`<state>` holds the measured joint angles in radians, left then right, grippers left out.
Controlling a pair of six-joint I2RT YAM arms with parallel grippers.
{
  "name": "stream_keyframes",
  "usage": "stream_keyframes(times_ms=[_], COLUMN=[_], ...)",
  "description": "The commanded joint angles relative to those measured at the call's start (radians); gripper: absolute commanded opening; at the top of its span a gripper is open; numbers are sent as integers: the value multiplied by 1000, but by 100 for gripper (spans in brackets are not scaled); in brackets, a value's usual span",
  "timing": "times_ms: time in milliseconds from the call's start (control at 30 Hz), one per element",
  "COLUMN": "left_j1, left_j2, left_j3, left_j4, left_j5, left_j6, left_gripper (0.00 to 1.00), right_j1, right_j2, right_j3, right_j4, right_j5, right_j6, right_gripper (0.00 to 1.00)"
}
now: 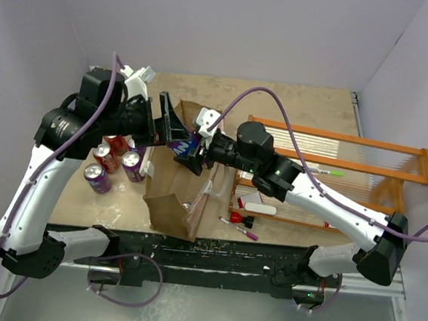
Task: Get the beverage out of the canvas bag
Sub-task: Take out the drink from the canvas bag.
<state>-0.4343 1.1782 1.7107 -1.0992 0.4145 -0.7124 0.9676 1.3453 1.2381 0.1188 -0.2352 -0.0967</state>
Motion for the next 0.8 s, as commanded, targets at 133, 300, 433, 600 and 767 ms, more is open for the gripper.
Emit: stream_keyframes(times_ms=[133, 300, 433, 600, 767], left_j1=[-3, -3, -3, -3, -3], left_j2=[22, 31, 54, 82, 85], left_j3=[-69, -98, -92, -63, -23], left_j4=[53, 38, 24, 28, 26], left_j5=[206, 222, 212, 198, 139], left_j6=[93, 145, 166, 187, 213], left_gripper=[93, 83, 83, 72, 49], right_j1=[-4, -4, -4, -4, -4], right_j2=[-35, -26, -12, -1, 8], right_j3=[79, 91, 114, 126, 128], right_j4=[142, 140, 118, 102, 84], right_j5=[-60, -86, -111, -125, -119], right_j6=[-15, -14, -22, -30, -37], right_gripper=[0, 0, 0, 0, 2])
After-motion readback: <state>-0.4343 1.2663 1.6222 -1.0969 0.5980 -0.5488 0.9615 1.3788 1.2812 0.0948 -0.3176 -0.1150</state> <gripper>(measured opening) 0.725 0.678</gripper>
